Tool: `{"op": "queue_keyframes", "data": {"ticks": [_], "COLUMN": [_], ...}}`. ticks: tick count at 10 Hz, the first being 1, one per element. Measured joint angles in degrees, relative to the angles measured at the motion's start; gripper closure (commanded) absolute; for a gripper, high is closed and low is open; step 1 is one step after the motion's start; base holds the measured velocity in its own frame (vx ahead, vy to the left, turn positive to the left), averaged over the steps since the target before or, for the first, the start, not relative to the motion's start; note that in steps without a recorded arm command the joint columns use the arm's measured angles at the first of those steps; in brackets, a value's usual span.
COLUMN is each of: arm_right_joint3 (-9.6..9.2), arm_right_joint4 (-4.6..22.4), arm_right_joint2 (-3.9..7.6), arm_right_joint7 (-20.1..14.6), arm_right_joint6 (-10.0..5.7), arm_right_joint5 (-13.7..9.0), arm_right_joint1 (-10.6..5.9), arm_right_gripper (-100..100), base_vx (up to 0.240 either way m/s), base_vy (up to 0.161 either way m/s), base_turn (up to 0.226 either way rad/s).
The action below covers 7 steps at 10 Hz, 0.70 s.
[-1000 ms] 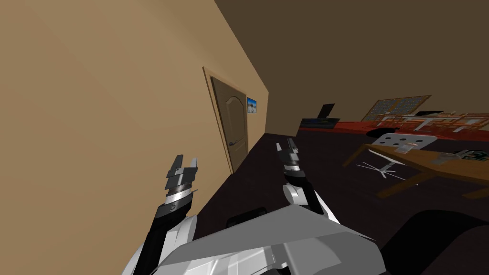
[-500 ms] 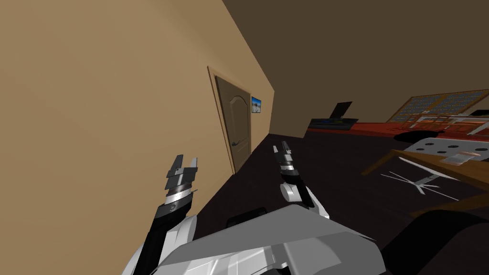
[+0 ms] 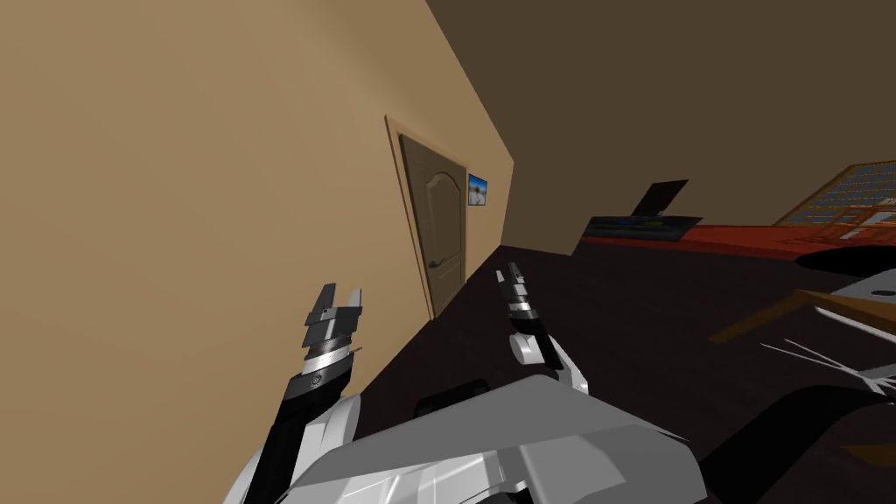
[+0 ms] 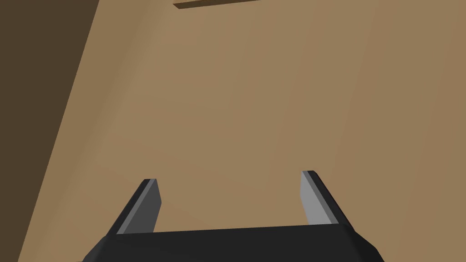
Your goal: Pull the door open
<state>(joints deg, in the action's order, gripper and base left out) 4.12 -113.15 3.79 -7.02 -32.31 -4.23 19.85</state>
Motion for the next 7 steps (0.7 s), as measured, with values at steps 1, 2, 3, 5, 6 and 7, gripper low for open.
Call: {"op": "queue_keyframes", "data": {"ticks": [1, 2, 3, 5, 6, 7], "arm_right_joint3": [-0.13, -0.31, -0.22, -0.19, -0.27, -0.29], "arm_right_joint4": [1.49, 3.24, 4.8, 7.43, 8.61, 10.19], "arm_right_joint2": [0.25, 0.41, 0.76, 1.19, 1.21, 1.44], "arm_right_joint7": [-0.04, 0.07, 0.12, 0.09, 0.15, 0.17], "arm_right_joint6": [-0.26, -0.52, -0.37, -0.48, -0.79, -1.04], "arm_right_joint5": [0.08, 0.23, 0.26, 0.3, 0.38, 0.44], "arm_right_joint1": [-0.32, -1.19, -2.38, -3.44, -3.8, -4.42], "arm_right_gripper": [-100, -100, -100, -100, -100, -100], "base_vx": [0.083, 0.088, 0.058, 0.04, 0.036, 0.058], "base_vy": [-0.055, -0.056, -0.04, -0.033, -0.023, -0.051], "base_turn": [0.201, 0.173, 0.062, 0.095, 0.104, 0.215]}}
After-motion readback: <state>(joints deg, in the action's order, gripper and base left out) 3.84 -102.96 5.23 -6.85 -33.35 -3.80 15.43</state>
